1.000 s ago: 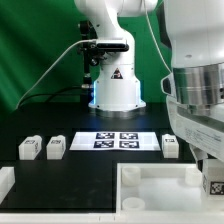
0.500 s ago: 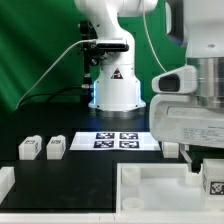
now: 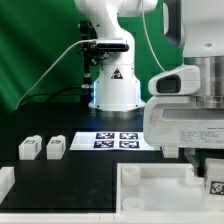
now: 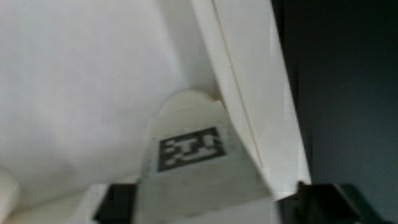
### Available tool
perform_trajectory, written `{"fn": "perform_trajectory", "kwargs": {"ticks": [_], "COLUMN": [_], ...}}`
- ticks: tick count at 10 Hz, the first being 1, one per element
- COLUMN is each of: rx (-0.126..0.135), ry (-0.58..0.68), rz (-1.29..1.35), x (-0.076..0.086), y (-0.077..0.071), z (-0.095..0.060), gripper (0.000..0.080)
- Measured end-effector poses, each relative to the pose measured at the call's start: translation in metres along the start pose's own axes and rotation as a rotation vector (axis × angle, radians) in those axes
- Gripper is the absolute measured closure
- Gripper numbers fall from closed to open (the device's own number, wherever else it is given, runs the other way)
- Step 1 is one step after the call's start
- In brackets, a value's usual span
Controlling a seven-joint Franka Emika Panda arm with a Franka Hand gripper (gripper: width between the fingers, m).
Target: Assemble one leg
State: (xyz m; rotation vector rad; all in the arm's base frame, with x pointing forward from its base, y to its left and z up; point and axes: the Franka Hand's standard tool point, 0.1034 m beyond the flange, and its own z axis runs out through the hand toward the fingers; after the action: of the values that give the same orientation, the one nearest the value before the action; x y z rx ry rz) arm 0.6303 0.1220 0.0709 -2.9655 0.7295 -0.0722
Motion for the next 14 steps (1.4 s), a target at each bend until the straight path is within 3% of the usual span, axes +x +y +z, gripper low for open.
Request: {"fn": "perform_trajectory", "kwargs": {"ticks": [1,5,7,9,12,13,14], "rx": [0.000,0.015,0.040,0.045,0.033,0.032,0.031], "ry": [-0.001,-0.031,-0.074,-0.098,-0.090,-0.086,-0.086], "rz": [0.117,0.757,1.116,1.401,1.563,1.546,1.531], "x": [0.0022,0.0037,0.0022,0.0030,0.0055,0.0056,0.0045], "y": [0.0023,0.0050,0.0018,0.0011,0.0048,0.0061,0.0055], "z": [-0.0001,0.0013,0.0023,0.0024,0.0014,0.0018,0.0026], "gripper": [0.0499,0.0502,0.0503,0.0503,0.0502,0.0378,0.0378]}}
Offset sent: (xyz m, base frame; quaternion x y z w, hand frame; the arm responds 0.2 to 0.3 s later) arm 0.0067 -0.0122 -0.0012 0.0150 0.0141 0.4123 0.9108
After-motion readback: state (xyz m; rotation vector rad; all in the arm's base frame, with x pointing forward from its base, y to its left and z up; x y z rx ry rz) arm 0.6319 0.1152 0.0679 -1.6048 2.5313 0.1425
